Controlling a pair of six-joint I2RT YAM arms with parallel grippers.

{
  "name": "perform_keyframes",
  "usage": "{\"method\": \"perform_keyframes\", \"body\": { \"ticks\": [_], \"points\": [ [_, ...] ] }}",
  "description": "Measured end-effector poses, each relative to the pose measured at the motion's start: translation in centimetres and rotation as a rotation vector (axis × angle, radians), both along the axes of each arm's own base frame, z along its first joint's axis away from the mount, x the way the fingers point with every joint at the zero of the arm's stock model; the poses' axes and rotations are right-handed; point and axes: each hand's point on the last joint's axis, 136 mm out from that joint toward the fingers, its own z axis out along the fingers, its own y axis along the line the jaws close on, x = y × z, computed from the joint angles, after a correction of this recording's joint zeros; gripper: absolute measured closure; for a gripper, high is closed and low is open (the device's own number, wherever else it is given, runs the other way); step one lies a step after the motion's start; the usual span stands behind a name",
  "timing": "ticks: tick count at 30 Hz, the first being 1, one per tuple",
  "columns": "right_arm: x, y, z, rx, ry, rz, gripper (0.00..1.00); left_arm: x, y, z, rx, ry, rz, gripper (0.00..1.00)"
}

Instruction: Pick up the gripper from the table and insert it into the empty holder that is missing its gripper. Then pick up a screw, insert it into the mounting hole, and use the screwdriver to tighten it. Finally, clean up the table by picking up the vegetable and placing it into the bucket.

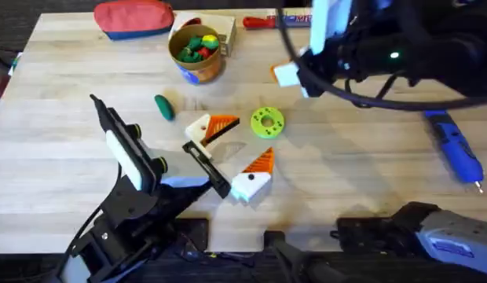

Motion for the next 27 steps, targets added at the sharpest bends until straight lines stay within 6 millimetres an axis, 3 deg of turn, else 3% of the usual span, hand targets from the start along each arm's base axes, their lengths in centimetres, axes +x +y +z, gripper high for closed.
{"method": "perform_keyframes", "body": {
  "ticks": [1, 6, 16, 22, 27],
  "points": [
    [0.0, 0.7, 3.0, 0.107, -0.054, -0.017, 0.998, -0.3, -0.3, 0.1, -0.004, -0.001, -0.023, 0.013],
    [-1.1, 3.3, 5.5, 0.25, -0.055, 0.02, 0.998, -0.8, -0.7, 0.1, -0.008, 0.0, -0.06, 0.014],
    [-5.8, 8.1, 6.1, 0.341, 0.044, 0.131, 0.999, -1.2, -1.0, 0.2, -0.011, -0.001, -0.091, 0.014],
    [-7.5, 10.4, 6.4, 0.367, 0.009, 0.188, 0.999, -1.2, -1.0, 0.2, -0.012, 0.0, -0.092, 0.013],
    [-8.9, 11.8, 4.9, 0.322, 0.0, 0.231, 0.999, -1.2, -1.0, 0.2, -0.012, 0.0, -0.093, 0.014]
  ]
}}
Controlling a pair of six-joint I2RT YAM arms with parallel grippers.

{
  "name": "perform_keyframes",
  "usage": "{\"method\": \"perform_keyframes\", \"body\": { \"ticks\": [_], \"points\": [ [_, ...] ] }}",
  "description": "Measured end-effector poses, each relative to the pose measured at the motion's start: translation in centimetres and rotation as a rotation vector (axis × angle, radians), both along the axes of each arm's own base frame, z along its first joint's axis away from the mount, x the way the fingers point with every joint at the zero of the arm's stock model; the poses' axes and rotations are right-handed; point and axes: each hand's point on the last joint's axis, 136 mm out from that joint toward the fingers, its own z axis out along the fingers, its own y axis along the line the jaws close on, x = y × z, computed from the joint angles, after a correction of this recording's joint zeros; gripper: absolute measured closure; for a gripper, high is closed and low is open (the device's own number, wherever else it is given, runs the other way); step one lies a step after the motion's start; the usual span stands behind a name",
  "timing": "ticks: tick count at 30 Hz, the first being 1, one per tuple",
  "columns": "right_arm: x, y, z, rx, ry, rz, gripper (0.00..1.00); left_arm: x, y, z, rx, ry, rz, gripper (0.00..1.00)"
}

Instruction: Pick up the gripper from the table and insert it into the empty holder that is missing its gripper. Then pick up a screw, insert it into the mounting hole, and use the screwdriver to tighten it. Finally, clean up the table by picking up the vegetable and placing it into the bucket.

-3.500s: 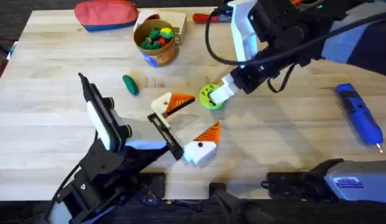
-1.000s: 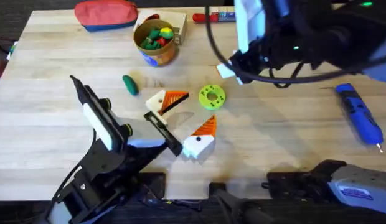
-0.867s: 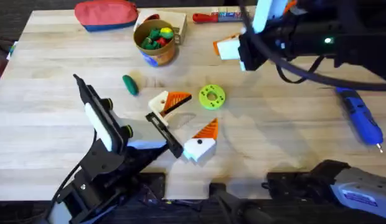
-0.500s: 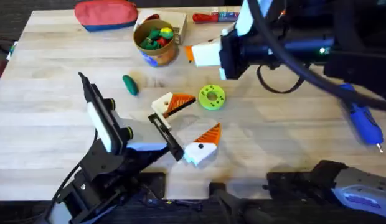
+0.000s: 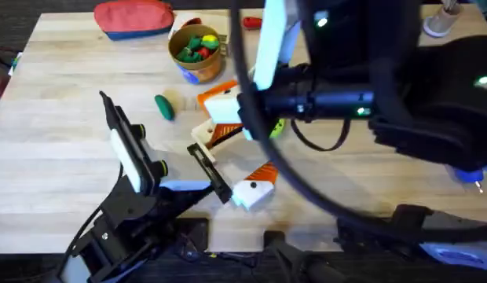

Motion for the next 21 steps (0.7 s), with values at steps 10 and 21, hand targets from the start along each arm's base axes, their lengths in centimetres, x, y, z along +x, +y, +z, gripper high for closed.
{"method": "perform_keyframes", "body": {
  "ticks": [10, 21],
  "points": [
    [-0.7, 1.8, -3.8, -0.1, 0.013, 0.047, 0.999, 0.0, 0.0, 0.0, 0.0, 0.0, -0.002, 0.014],
    [-0.9, 1.2, -4.9, -0.143, 0.032, 0.043, 0.999, 0.0, 0.0, 0.0, 0.0, 0.0, -0.002, 0.015]
  ]
}}
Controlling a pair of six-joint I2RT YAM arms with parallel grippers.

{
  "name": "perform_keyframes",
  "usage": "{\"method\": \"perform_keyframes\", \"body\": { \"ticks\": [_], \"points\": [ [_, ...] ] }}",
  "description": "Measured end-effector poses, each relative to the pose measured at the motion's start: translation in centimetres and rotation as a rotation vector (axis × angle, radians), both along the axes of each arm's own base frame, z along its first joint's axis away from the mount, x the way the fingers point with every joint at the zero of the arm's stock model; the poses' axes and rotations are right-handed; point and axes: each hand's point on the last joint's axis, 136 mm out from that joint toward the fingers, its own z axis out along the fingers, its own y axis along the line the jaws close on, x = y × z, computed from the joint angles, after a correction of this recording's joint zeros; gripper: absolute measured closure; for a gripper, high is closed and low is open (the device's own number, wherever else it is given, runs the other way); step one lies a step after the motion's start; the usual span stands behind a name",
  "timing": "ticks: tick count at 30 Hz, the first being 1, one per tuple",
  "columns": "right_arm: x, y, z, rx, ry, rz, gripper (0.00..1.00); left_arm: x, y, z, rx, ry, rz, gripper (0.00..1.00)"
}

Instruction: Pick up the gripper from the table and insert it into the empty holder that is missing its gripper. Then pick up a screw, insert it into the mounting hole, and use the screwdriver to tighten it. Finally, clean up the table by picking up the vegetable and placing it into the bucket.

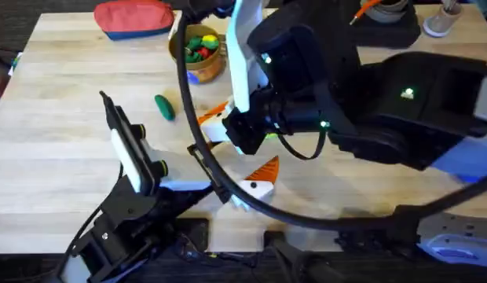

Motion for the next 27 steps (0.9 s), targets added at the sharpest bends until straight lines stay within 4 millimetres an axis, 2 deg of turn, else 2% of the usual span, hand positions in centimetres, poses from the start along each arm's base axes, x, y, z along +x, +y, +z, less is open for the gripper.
{"method": "perform_keyframes", "body": {
  "ticks": [14, 18, 27],
  "points": [
    [-0.2, -0.2, -0.5, -0.022, 0.01, 0.001, 0.999, 0.0, 0.0, 0.0, 0.0, 0.0, 0.0, 0.014],
    [-0.2, 0.2, -1.4, -0.038, 0.017, 0.005, 0.999, 0.0, 0.0, 0.0, -0.006, 0.011, 0.002, 0.014],
    [-0.1, 0.2, -1.4, -0.039, 0.016, 0.004, 0.999, 0.0, 0.0, 0.0, -0.011, 0.017, 0.002, 0.013]
  ]
}}
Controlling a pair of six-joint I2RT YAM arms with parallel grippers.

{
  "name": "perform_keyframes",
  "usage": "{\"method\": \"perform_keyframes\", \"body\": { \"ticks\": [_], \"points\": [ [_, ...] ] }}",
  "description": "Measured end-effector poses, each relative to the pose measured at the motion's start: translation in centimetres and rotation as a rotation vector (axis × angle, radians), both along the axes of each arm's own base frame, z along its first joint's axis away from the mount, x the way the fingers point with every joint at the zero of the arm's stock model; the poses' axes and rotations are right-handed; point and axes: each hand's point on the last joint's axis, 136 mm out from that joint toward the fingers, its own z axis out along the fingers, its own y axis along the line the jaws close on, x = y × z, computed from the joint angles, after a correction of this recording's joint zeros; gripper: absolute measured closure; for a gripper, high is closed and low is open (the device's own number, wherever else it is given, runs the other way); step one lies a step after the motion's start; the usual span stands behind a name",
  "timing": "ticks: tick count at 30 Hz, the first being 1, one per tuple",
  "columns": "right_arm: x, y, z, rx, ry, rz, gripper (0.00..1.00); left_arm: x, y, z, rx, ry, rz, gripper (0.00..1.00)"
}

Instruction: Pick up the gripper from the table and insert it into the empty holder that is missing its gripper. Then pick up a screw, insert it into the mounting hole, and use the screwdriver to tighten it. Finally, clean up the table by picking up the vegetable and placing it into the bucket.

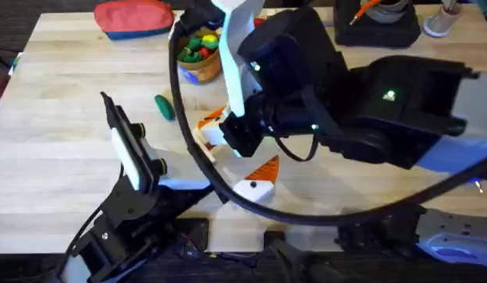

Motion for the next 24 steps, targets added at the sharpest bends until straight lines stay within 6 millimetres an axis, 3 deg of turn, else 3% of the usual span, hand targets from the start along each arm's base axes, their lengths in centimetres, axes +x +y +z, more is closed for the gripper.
{"method": "perform_keyframes", "body": {
  "ticks": [3, 7, 17, 21, 24],
  "points": [
    [0.0, 0.0, 0.0, -0.002, -0.001, -0.003, 0.993, 0.0, 0.0, 0.0, 0.0, 0.0, 0.0, 0.013],
    [-0.1, -0.3, 0.1, -0.007, -0.007, -0.005, 0.869, -0.1, -0.1, 0.0, 0.0, -0.001, -0.006, 0.014],
    [-0.1, -1.1, 1.9, 0.017, -0.047, -0.018, 0.258, -0.1, -0.1, 0.0, 0.004, -0.008, -0.008, 0.014],
    [0.1, -2.5, 3.5, 0.038, -0.062, -0.043, 0.108, -0.1, -0.1, 0.0, 0.004, -0.008, -0.008, 0.014],
    [0.6, -5.1, 5.1, 0.053, -0.074, -0.095, 0.041, -0.1, -0.1, 0.0, 0.004, -0.008, -0.008, 0.014]
  ]
}}
